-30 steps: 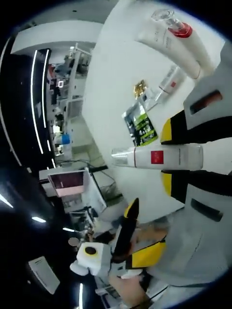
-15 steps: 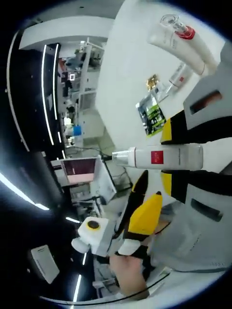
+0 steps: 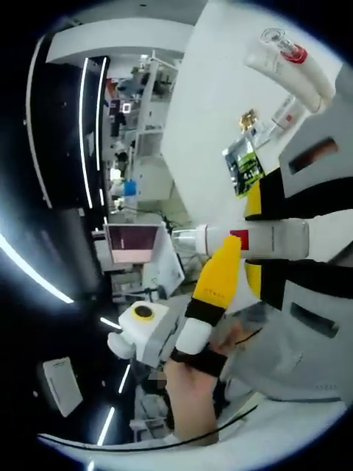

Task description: Arrange the skincare products in the storage area until every visible bottle or jar stands upright without overlapping.

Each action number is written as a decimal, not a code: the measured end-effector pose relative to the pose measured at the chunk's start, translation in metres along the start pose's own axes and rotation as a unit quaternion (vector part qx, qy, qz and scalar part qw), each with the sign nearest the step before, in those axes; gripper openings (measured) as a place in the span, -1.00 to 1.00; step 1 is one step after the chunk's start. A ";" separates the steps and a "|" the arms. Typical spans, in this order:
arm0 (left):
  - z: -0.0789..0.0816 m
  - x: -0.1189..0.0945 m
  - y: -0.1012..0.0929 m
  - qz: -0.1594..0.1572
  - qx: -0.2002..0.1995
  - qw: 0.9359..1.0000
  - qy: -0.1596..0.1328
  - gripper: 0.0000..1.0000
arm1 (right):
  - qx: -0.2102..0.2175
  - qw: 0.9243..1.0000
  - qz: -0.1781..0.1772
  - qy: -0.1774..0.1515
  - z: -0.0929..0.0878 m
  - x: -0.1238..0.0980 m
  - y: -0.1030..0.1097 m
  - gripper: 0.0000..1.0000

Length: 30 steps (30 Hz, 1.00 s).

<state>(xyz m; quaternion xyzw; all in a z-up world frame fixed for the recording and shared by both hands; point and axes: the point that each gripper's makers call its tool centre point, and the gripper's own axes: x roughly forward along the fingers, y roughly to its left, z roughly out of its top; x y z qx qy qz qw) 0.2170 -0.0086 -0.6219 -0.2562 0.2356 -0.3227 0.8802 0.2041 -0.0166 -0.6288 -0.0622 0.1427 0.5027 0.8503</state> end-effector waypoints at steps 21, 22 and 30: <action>0.003 -0.002 -0.018 0.000 0.027 1.000 -0.008 -0.55 | -0.016 1.000 -0.009 -0.004 0.004 -0.011 0.005 -0.60; 0.003 -0.003 -0.019 0.000 0.031 0.999 -0.007 -0.55 | -0.015 1.000 -0.009 -0.004 0.004 -0.011 0.006 -0.60; 0.005 -0.002 -0.031 -0.014 0.070 0.997 0.002 -0.58 | 0.001 1.000 -0.014 -0.012 0.005 -0.019 0.008 -0.59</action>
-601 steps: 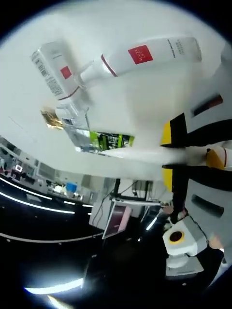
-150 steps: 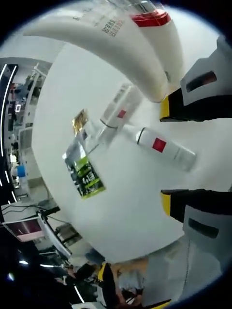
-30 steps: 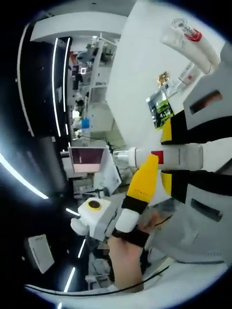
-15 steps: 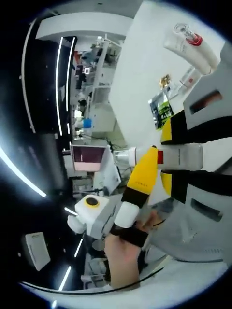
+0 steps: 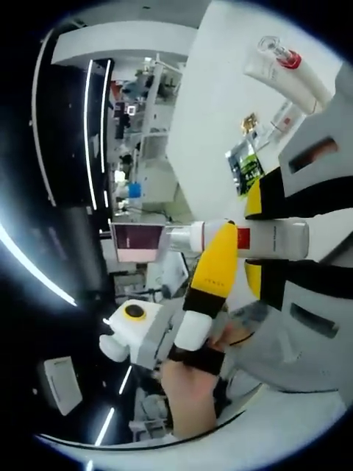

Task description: Arrange the skincare products in the storage area until every visible bottle or jar stands upright without overlapping.

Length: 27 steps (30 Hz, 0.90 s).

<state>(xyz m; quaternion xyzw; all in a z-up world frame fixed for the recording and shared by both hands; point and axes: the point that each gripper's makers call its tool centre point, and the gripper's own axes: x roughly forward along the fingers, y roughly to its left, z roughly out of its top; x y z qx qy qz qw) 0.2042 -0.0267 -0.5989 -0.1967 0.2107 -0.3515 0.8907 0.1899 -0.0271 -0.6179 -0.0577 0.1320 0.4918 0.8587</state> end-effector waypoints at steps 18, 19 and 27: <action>0.010 0.015 -0.032 -0.056 0.102 0.992 0.039 -0.63 | 0.014 0.999 0.027 -0.025 0.007 -0.020 -0.009 -0.55; 0.010 0.017 -0.034 -0.061 0.107 0.991 0.041 -0.63 | 0.013 0.999 0.029 -0.027 0.008 -0.021 -0.010 -0.55; 0.007 0.032 -0.048 -0.111 0.189 0.973 0.077 -0.63 | 0.008 0.998 0.061 -0.020 0.005 -0.036 -0.020 -0.52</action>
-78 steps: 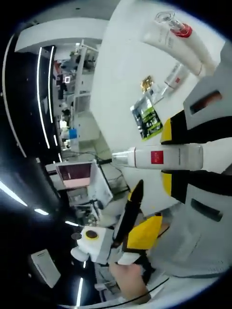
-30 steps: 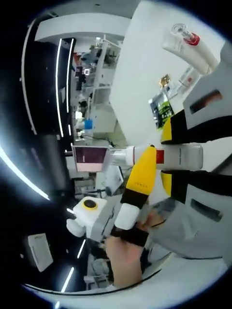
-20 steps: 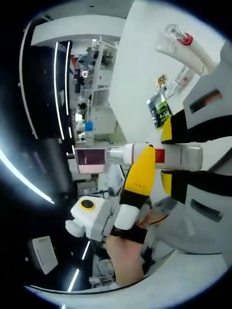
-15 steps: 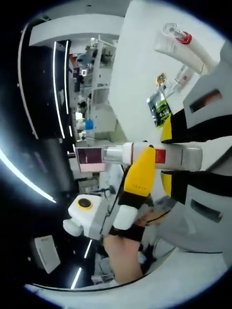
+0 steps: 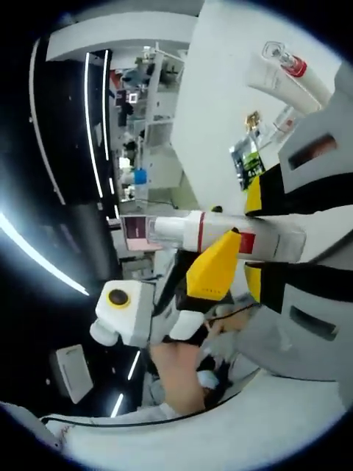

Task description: Arrange the skincare products in the storage area until every visible bottle or jar stands upright without overlapping.

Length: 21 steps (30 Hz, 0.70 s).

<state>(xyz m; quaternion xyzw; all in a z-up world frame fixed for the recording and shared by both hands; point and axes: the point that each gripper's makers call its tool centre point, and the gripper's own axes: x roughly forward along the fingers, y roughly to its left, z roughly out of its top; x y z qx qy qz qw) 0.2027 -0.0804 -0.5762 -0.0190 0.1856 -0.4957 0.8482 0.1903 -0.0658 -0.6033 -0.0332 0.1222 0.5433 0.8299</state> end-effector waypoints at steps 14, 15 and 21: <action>0.010 0.032 -0.027 -0.107 0.104 0.989 0.014 -0.65 | -0.014 0.998 0.058 0.019 -0.004 -0.037 -0.016 -0.53; 0.009 0.033 -0.028 -0.113 0.109 0.987 0.016 -0.65 | -0.019 0.997 0.065 0.022 -0.005 -0.037 -0.016 -0.53; 0.005 0.040 -0.032 -0.134 0.152 0.978 0.039 -0.67 | -0.075 0.992 0.086 0.059 -0.012 -0.037 -0.017 -0.54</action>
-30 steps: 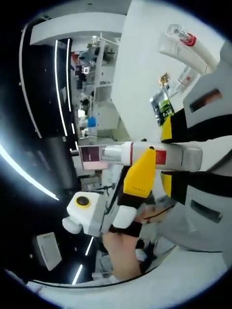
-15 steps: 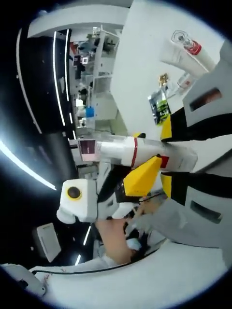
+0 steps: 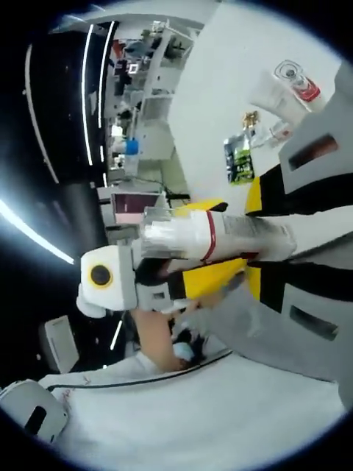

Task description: Arrange the skincare products in the storage area until every visible bottle or jar stands upright without overlapping.

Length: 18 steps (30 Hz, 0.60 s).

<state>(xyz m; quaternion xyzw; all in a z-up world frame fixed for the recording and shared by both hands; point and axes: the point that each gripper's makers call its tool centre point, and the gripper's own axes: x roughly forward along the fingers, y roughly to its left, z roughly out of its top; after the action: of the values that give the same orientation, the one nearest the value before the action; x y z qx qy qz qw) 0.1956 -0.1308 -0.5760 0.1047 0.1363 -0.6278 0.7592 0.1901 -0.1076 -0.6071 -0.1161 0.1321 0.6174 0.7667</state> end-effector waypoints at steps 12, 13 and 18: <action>-0.014 0.029 0.001 -0.015 0.035 0.998 0.051 -0.70 | -0.045 0.998 -0.027 0.034 -0.026 0.000 -0.014 -0.56; -0.015 0.032 0.001 -0.016 0.036 0.998 0.052 -0.70 | -0.047 0.998 -0.030 0.034 -0.028 0.000 -0.015 -0.56; -0.028 0.043 0.003 -0.018 0.029 0.997 0.070 -0.70 | -0.070 0.995 -0.041 0.053 -0.047 0.002 -0.023 -0.55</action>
<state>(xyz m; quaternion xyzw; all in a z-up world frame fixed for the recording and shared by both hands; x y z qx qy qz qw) 0.2034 -0.1604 -0.6169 0.1679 0.1725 -0.6359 0.7333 0.2102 -0.1269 -0.6518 -0.2070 0.1241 0.5858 0.7737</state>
